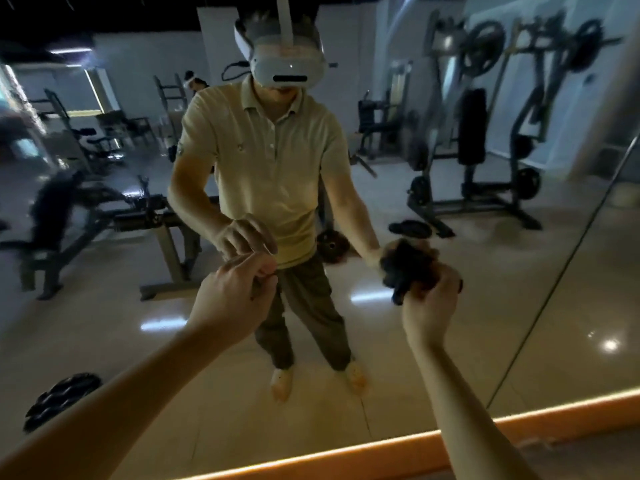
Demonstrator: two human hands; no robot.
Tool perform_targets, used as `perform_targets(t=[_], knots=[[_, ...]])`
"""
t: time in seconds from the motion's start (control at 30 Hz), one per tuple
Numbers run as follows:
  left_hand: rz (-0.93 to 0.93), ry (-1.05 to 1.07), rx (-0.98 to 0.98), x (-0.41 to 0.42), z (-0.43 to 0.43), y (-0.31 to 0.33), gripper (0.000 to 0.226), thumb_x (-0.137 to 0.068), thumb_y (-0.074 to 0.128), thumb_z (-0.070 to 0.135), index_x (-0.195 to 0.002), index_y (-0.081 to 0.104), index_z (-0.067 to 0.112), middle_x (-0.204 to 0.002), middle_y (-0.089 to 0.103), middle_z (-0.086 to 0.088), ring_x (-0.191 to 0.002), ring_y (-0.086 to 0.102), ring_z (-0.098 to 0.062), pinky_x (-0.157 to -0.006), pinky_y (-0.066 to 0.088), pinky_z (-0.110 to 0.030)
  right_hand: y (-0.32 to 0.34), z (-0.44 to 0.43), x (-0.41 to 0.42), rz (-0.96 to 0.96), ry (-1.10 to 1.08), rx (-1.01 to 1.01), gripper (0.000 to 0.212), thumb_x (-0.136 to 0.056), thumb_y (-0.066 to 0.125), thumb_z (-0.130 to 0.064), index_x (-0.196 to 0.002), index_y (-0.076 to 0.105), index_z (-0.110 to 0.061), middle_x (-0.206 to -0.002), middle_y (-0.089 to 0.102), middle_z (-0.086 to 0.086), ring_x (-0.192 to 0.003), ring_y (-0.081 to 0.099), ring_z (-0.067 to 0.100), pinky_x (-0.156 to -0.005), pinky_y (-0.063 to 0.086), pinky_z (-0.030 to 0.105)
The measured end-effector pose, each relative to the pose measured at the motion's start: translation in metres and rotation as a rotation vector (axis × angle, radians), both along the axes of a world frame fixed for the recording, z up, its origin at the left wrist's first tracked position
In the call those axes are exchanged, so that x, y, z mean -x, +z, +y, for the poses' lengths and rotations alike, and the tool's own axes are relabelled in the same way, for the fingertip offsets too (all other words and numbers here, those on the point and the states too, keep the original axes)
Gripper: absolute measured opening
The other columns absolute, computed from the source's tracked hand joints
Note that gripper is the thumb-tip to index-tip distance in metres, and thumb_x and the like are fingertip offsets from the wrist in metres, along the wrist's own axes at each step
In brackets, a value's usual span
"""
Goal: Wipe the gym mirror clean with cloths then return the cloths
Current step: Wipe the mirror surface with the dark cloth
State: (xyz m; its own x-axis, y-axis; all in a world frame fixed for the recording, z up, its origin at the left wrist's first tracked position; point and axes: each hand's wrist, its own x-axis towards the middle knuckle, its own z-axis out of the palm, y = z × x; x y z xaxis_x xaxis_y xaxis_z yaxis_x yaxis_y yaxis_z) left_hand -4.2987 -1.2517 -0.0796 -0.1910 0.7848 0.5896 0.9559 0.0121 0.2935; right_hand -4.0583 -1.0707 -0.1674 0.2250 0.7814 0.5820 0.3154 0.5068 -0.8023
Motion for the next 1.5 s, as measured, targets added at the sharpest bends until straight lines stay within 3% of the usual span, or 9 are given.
perform_targets(t=[0.13,0.37,0.53,0.67,0.87,1.0,1.13,1.27,1.5], knots=[[0.043,-0.062,-0.051,0.01,-0.002,0.006,0.011,-0.099,0.062,0.023,-0.109,0.062,0.029,-0.101,0.068,0.008,-0.081,0.064,-0.01,-0.063,0.048,-0.025,0.007,-0.026,0.056,0.217,-0.189,0.129,0.033,-0.09,0.056,0.009,-0.122,0.057,0.004,-0.118,0.062,0.02,-0.107,0.062,0.037,-0.084,0.05,0.035],[0.124,-0.102,-0.154,0.013,0.001,0.013,0.014,-0.094,0.07,0.01,-0.106,0.068,0.017,-0.096,0.072,-0.001,-0.075,0.069,-0.023,-0.057,0.056,-0.037,-0.019,-0.083,0.096,-0.487,0.289,-0.366,0.025,-0.1,0.064,-0.018,-0.124,0.06,-0.013,-0.118,0.062,0.007,-0.099,0.067,0.021,-0.08,0.06,0.028],[0.131,-0.145,-0.137,0.014,0.001,0.015,0.01,-0.098,0.064,0.015,-0.107,0.064,0.02,-0.094,0.065,0.009,-0.069,0.056,0.0,-0.057,0.05,-0.027,0.078,0.011,0.008,-0.144,-0.234,-0.301,0.027,-0.103,0.062,-0.014,-0.126,0.063,-0.002,-0.125,0.061,0.021,-0.107,0.058,0.021,-0.086,0.049,0.029],[0.158,-0.113,-0.171,0.019,-0.001,0.033,0.011,-0.1,0.06,0.023,-0.109,0.066,0.019,-0.094,0.065,0.006,-0.067,0.05,0.008,-0.058,0.037,-0.012,0.108,0.01,0.05,-0.049,-0.36,-0.32,0.031,-0.092,0.065,0.001,-0.123,0.064,0.006,-0.127,0.06,0.026,-0.117,0.055,0.032,-0.1,0.049,0.049],[0.321,-0.085,-0.421,0.024,0.004,0.089,0.018,-0.095,0.054,0.016,-0.102,0.069,0.008,-0.097,0.066,-0.006,-0.088,0.062,-0.025,-0.07,0.045,-0.031,0.075,-0.064,0.147,-0.71,0.16,-0.821,0.035,-0.108,0.056,-0.033,-0.141,0.053,-0.022,-0.128,0.055,0.006,-0.11,0.062,0.026,-0.094,0.053,0.047],[0.441,-0.079,-0.471,0.031,0.009,0.115,0.016,-0.094,0.058,0.011,-0.102,0.071,0.005,-0.099,0.063,-0.01,-0.091,0.058,-0.03,-0.083,0.045,-0.04,0.131,-0.007,0.076,-0.53,-0.093,-0.736,0.029,-0.108,0.055,-0.031,-0.136,0.057,-0.026,-0.123,0.057,0.006,-0.102,0.059,0.027,-0.09,0.057,0.051],[0.499,-0.067,-0.495,0.032,0.016,0.126,0.016,-0.092,0.062,0.012,-0.102,0.073,0.005,-0.1,0.064,-0.01,-0.091,0.058,-0.03,-0.088,0.037,-0.031,0.199,0.055,0.001,-0.386,-0.445,-0.452,0.052,-0.087,0.065,-0.005,-0.139,0.06,-0.002,-0.142,0.05,0.028,-0.13,0.041,0.043,-0.111,0.04,0.062],[0.531,-0.07,-0.569,0.028,0.025,0.149,0.017,-0.094,0.06,0.014,-0.102,0.072,0.004,-0.104,0.064,-0.011,-0.093,0.059,-0.033,-0.083,0.045,-0.04,0.211,0.021,0.061,-0.272,-0.296,-0.521,0.048,-0.107,0.041,-0.022,-0.15,0.047,-0.002,-0.154,0.047,0.027,-0.147,0.041,0.043,-0.122,0.03,0.061],[0.515,0.079,-0.626,0.013,0.044,0.222,0.044,-0.097,0.048,0.022,-0.136,0.058,0.003,-0.142,0.052,-0.021,-0.125,0.05,-0.042,-0.103,0.038,-0.052,0.223,0.0,0.104,-0.77,-0.031,-0.904,0.068,-0.111,0.03,-0.045,-0.167,0.004,-0.017,-0.175,-0.006,0.006,-0.162,-0.001,0.026,-0.13,-0.001,0.049]])
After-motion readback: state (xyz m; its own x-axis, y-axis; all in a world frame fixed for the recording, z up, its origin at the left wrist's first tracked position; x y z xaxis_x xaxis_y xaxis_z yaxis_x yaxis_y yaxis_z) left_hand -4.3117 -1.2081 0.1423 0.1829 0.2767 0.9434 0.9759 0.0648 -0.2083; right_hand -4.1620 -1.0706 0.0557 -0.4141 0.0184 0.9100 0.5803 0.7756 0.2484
